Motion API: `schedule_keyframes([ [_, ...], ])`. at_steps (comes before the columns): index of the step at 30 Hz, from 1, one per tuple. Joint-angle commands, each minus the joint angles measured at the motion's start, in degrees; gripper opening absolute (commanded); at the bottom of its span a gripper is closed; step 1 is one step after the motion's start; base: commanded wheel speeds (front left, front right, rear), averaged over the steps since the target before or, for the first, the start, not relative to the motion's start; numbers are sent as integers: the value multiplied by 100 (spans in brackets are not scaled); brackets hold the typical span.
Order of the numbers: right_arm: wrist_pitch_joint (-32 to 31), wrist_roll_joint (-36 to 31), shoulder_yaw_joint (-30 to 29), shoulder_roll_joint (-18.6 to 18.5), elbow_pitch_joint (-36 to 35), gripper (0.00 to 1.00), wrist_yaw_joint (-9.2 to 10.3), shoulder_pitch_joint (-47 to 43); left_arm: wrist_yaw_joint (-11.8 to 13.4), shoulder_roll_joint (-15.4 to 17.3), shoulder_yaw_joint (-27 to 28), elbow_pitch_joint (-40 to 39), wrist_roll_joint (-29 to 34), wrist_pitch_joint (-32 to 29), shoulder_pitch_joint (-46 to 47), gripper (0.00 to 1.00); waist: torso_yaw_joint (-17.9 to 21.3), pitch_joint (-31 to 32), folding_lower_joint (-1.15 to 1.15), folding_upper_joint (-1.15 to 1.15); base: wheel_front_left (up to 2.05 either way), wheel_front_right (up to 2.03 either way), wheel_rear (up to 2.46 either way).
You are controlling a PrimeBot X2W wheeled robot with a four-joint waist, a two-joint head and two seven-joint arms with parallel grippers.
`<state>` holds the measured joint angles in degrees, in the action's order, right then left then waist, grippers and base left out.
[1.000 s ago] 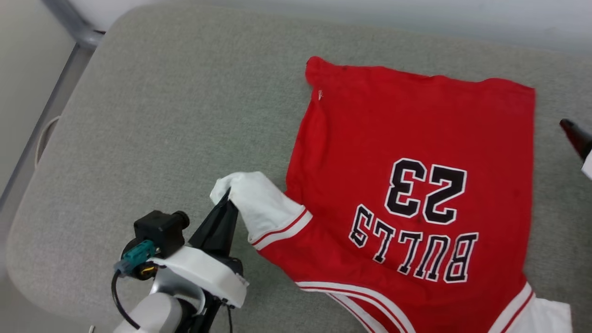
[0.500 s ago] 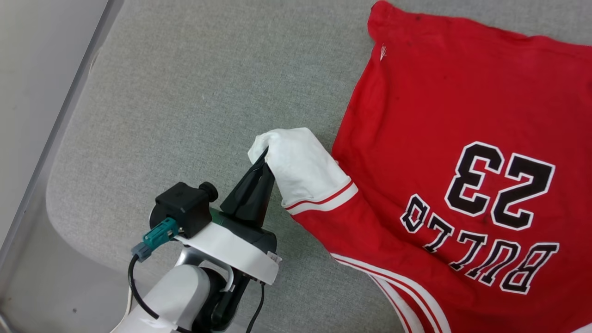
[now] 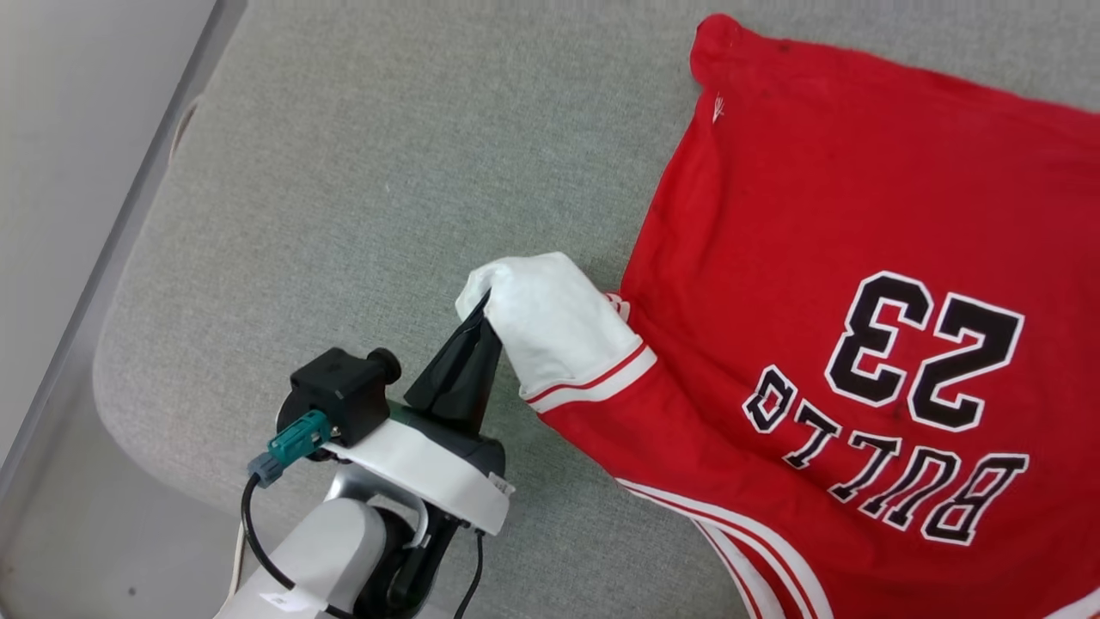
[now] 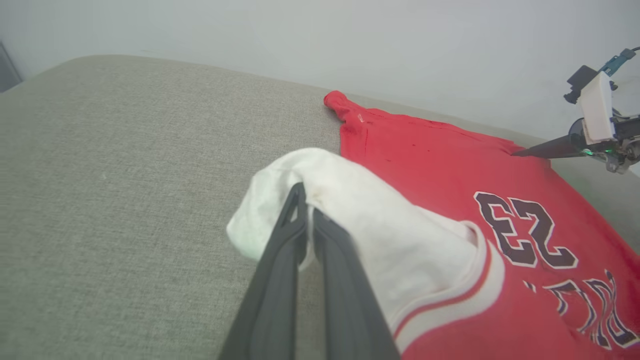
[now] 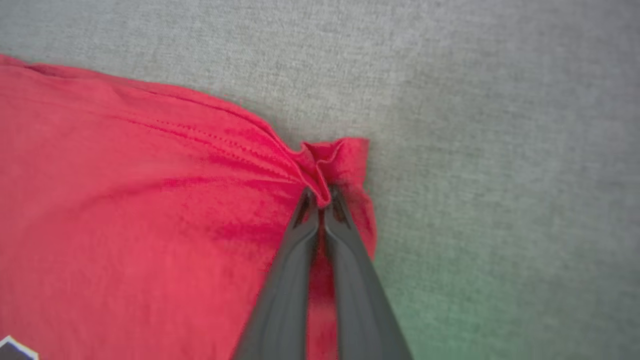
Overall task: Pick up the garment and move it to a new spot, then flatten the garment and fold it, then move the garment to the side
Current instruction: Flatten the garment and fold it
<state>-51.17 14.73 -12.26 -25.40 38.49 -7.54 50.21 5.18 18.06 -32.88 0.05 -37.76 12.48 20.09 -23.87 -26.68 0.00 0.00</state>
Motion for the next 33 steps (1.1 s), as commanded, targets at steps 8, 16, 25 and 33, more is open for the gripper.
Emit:
schedule_keyframes([
  [8,123,316,203,-337,-352,0,10,-871,187,278,161,340,-227,-100,-541,0,518,993,0,0,0,0,0],
  [16,381,741,-350,-23,-1572,0,9,-2743,326,535,348,628,-519,-257,-1053,0,1184,1644,0,0,0,0,0],
  [25,566,845,-1110,1032,-3151,0,10,-5093,510,828,602,742,-783,-353,-1549,0,2050,1954,0,0,0,0,0],
  [33,700,791,-1230,2073,-3686,0,9,-6366,579,978,707,775,-908,-398,-1782,0,2480,2073,0,0,0,0,0],
])
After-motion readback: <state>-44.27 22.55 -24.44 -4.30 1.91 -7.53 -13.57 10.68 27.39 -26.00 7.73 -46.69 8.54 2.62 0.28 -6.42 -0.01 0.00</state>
